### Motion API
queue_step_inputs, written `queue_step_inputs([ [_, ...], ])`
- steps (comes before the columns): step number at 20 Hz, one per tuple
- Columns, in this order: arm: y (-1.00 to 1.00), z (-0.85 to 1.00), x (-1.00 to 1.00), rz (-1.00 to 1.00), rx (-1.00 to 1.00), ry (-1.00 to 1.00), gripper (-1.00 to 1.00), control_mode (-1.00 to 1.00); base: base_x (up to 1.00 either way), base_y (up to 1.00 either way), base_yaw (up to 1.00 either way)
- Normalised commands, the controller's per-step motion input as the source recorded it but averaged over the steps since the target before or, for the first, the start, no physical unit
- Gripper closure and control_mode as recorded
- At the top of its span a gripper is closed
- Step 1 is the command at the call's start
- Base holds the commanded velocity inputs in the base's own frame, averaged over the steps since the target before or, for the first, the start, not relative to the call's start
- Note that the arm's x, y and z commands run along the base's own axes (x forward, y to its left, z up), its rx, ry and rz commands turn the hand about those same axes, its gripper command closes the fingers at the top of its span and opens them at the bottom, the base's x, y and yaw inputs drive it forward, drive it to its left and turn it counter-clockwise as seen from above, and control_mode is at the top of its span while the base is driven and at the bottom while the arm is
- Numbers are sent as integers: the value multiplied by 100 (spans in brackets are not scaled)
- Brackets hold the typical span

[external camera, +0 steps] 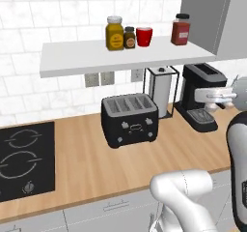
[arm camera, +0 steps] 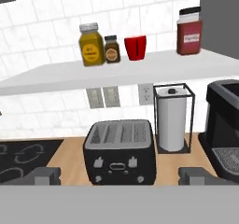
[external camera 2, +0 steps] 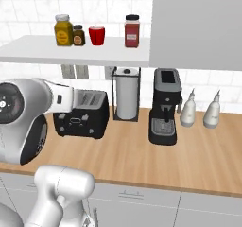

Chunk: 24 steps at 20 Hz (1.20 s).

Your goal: Gather all objects into one cabinet and sort the glasses and bowls to opposite sides.

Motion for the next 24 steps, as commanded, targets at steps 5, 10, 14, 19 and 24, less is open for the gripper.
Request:
queue_step_inputs([
  [5,0,39,35,0,0,0,-100,-100,0,0,0],
  [10,0,27,28,0,0,0,-100,-100,0,0,0],
  [14,0,12,39,0,0,0,-100,-100,0,0,0],
  [19,0,1,34,0,0,0,-100,-100,0,0,0],
  [24,18,11,15,0,-5,-10,-100,-100,0,0,0],
])
